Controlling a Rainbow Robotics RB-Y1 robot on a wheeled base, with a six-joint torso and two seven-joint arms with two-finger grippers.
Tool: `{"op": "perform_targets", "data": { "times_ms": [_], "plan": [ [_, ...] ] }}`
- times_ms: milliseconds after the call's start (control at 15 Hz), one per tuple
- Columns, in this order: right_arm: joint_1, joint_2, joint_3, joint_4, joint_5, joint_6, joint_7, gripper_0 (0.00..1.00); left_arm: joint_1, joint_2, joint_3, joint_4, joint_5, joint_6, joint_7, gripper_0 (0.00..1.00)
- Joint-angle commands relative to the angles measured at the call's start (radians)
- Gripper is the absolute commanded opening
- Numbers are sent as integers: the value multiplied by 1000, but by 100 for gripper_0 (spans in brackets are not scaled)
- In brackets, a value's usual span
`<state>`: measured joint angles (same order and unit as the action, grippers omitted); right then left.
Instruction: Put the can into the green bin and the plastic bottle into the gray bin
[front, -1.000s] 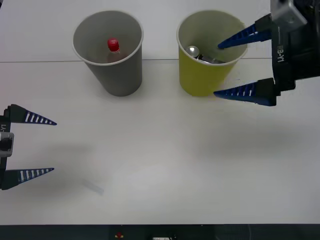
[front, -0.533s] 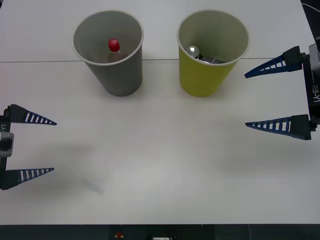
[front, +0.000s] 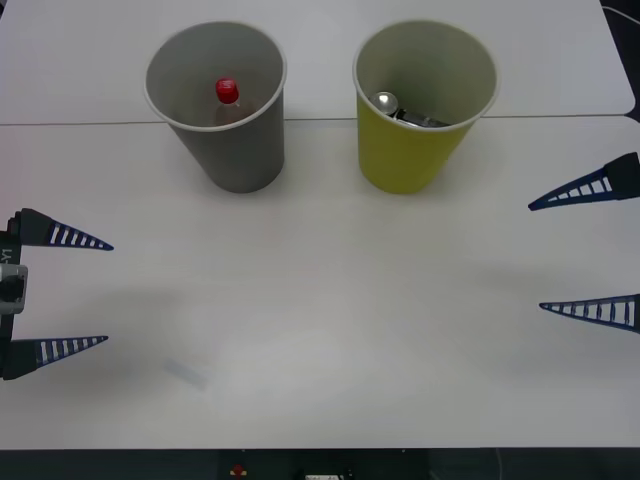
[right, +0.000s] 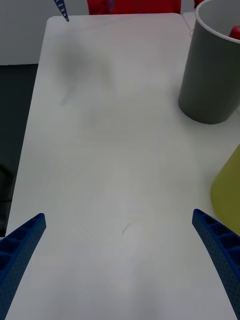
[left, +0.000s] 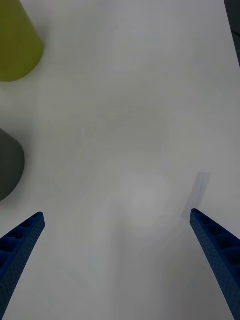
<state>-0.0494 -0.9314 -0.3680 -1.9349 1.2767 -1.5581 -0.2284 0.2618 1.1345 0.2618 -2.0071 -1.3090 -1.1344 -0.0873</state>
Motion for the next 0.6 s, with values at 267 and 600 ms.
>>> {"op": "perform_targets", "data": {
  "times_ms": [267,600],
  "plan": [
    [34,0,-19,34,21,-13,55,100,0,0,0,0,0,0,0,100],
    [37,0,-19,34,29,-13,55,100,0,0,0,0,0,0,0,100]
  ]
}}
